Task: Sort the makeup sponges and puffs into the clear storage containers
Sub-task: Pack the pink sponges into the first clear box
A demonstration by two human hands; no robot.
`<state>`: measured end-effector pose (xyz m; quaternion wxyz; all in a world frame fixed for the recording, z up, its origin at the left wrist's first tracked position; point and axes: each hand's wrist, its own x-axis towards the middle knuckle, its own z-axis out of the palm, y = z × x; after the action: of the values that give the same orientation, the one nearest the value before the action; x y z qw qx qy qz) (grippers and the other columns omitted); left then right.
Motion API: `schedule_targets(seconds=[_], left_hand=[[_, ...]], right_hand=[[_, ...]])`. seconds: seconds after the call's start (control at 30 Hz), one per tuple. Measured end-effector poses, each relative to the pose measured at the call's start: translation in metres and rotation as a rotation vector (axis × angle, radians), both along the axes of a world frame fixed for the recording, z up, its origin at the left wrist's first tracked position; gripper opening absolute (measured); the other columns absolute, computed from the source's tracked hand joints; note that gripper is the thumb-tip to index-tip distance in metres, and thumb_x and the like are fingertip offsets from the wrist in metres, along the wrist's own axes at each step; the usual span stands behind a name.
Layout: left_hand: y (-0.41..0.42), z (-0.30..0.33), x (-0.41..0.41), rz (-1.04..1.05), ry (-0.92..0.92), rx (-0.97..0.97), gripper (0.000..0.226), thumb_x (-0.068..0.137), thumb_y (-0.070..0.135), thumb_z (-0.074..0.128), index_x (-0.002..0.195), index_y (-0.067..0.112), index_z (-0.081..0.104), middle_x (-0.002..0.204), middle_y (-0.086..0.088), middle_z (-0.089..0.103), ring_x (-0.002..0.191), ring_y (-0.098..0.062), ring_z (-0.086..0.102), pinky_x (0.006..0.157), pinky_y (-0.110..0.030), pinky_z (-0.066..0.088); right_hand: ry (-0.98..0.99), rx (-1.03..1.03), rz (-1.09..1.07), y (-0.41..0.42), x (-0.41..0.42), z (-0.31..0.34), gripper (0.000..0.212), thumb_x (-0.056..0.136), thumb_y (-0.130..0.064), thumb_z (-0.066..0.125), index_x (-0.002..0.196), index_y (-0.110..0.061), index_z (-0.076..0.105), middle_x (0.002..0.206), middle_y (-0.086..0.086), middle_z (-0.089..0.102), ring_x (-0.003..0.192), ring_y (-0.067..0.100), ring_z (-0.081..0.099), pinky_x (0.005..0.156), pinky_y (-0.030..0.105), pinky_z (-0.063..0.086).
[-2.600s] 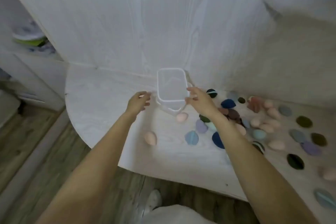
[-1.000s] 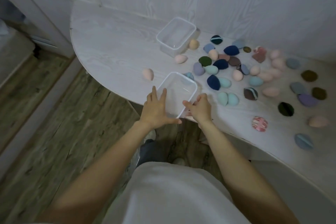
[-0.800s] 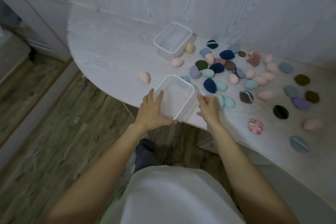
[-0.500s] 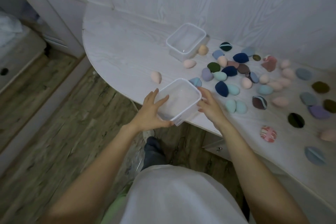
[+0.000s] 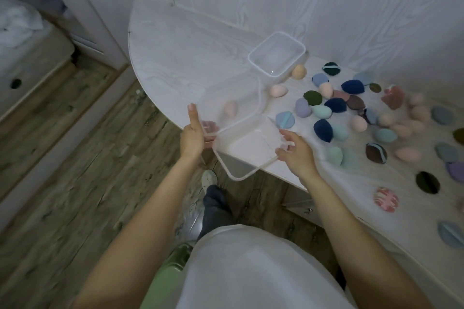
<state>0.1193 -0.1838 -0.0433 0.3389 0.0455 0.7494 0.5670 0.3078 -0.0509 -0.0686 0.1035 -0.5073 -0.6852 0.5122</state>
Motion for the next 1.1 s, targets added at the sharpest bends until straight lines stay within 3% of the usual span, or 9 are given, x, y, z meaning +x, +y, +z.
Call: schedule_targets(seconds=[0.17, 0.33, 0.43, 0.5, 0.57, 0.67, 0.8, 0.9, 1.1], left_hand=[[-0.008, -0.021, -0.010, 0.047, 0.255, -0.015, 0.028, 0.100, 0.026, 0.038, 0.104, 0.007, 0.059, 0.098, -0.013, 0.069, 0.074, -0.019, 0.067, 0.057, -0.025, 0.056], [-0.023, -0.022, -0.007, 0.041, 0.075, 0.233, 0.025, 0.096, 0.008, 0.044, 0.119, 0.009, 0.052, 0.115, -0.009, 0.062, 0.099, -0.022, 0.063, 0.084, -0.031, 0.053], [-0.034, -0.027, -0.004, -0.151, 0.170, 0.244, 0.040, 0.090, -0.003, 0.053, 0.129, 0.006, 0.045, 0.123, 0.000, 0.055, 0.108, -0.007, 0.057, 0.088, -0.021, 0.050], [-0.035, -0.027, -0.006, -0.123, 0.231, 0.190, 0.031, 0.093, 0.010, 0.055, 0.123, 0.006, 0.053, 0.116, 0.008, 0.059, 0.100, 0.001, 0.059, 0.083, -0.018, 0.048], [-0.034, -0.028, -0.010, -0.038, 0.299, 0.139, 0.022, 0.095, 0.026, 0.053, 0.109, 0.013, 0.063, 0.103, 0.012, 0.065, 0.093, -0.004, 0.064, 0.082, -0.024, 0.050], [-0.033, -0.034, -0.018, 0.082, 0.325, 0.069, 0.022, 0.097, 0.026, 0.046, 0.100, 0.014, 0.064, 0.089, 0.004, 0.067, 0.078, -0.009, 0.064, 0.078, -0.030, 0.053], [-0.033, -0.042, -0.033, 0.210, 0.312, -0.092, 0.033, 0.101, 0.034, 0.035, 0.088, 0.015, 0.059, 0.079, 0.008, 0.060, 0.071, -0.008, 0.057, 0.074, -0.032, 0.048], [-0.034, -0.041, -0.042, 0.274, 0.334, -0.149, 0.035, 0.102, 0.033, 0.029, 0.086, 0.012, 0.053, 0.079, 0.006, 0.056, 0.071, -0.010, 0.053, 0.072, -0.029, 0.040], [-0.041, -0.042, -0.064, 0.206, 0.246, -0.115, 0.035, 0.101, 0.035, 0.033, 0.077, 0.021, 0.054, 0.083, 0.002, 0.060, 0.079, -0.016, 0.057, 0.074, -0.031, 0.047]], right_hand=[[0.055, -0.105, -0.052, -0.006, -0.010, 0.000, 0.045, 0.087, -0.003, 0.060, 0.128, -0.021, 0.051, 0.133, 0.007, 0.047, 0.107, 0.021, 0.052, 0.087, 0.035, 0.054], [0.086, -0.156, -0.092, -0.012, -0.017, -0.004, 0.042, 0.089, -0.003, 0.059, 0.127, -0.019, 0.052, 0.130, 0.009, 0.050, 0.105, 0.022, 0.055, 0.075, 0.026, 0.055], [0.088, -0.156, -0.091, -0.015, -0.019, -0.005, 0.040, 0.090, -0.004, 0.058, 0.126, -0.019, 0.053, 0.130, 0.009, 0.051, 0.106, 0.021, 0.056, 0.077, 0.028, 0.055], [0.093, -0.161, -0.085, -0.016, -0.020, -0.004, 0.039, 0.090, -0.005, 0.057, 0.126, -0.020, 0.053, 0.130, 0.009, 0.051, 0.106, 0.020, 0.055, 0.079, 0.028, 0.055], [0.100, -0.165, -0.071, -0.017, -0.020, -0.004, 0.038, 0.090, -0.005, 0.058, 0.125, -0.020, 0.053, 0.130, 0.009, 0.051, 0.106, 0.019, 0.055, 0.074, 0.023, 0.055], [0.105, -0.170, -0.014, -0.021, -0.023, -0.005, 0.038, 0.089, -0.005, 0.058, 0.124, -0.019, 0.053, 0.126, 0.008, 0.053, 0.102, 0.017, 0.056, 0.069, 0.016, 0.054], [0.058, -0.115, 0.136, -0.027, -0.038, -0.003, 0.035, 0.091, -0.017, 0.057, 0.126, -0.019, 0.052, 0.119, 0.002, 0.054, 0.103, 0.014, 0.054, 0.080, 0.024, 0.050], [0.038, 0.016, 0.250, -0.011, -0.059, 0.002, 0.029, 0.095, -0.022, 0.050, 0.123, -0.015, 0.054, 0.118, 0.002, 0.056, 0.104, 0.012, 0.052, 0.083, 0.023, 0.039], [-0.110, 0.397, 0.575, 0.041, -0.126, -0.013, 0.041, 0.089, -0.004, 0.055, 0.125, -0.022, 0.056, 0.133, 0.007, 0.045, 0.116, 0.022, 0.047, 0.097, 0.030, 0.041]])
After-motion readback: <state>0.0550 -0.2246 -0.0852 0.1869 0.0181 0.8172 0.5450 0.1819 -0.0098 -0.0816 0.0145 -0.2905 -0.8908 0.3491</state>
